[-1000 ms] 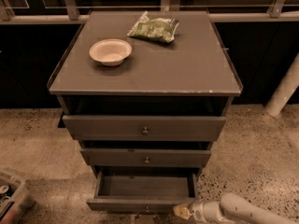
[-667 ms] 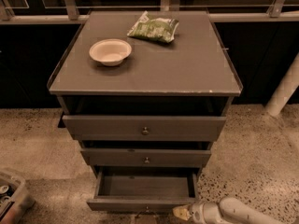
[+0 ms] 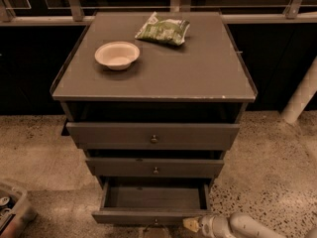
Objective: Close bottom drawer
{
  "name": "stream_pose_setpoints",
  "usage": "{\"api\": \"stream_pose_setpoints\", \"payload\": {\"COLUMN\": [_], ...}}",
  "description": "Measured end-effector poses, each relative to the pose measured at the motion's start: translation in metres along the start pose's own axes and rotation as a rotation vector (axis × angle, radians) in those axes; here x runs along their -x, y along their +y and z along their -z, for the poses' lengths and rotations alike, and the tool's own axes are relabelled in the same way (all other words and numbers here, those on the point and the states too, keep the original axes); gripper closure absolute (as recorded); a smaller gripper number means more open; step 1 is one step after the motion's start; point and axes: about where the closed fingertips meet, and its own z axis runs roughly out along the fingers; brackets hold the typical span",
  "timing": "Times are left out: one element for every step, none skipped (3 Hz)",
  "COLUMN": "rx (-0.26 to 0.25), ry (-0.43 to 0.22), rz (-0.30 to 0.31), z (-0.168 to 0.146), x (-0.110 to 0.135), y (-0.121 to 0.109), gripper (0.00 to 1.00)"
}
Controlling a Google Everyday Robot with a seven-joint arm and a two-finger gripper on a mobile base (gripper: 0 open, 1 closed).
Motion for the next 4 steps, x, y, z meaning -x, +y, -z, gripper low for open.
{"api": "stream_pose_setpoints", "payload": {"rx": [-0.012,0.043,0.069,0.127], "ry": [-0.004,0.015,0.032,0.067], "rz": [0.030,0.109,0.149,0.197], "z": [-0.003,-0.010,-0.015,-0.023], "x": [0.005,0.018,0.020,0.027], "y": [-0.005,-0.008,-0.010,-0.011], "gripper": [1.00,1.00,1.00,1.00]}}
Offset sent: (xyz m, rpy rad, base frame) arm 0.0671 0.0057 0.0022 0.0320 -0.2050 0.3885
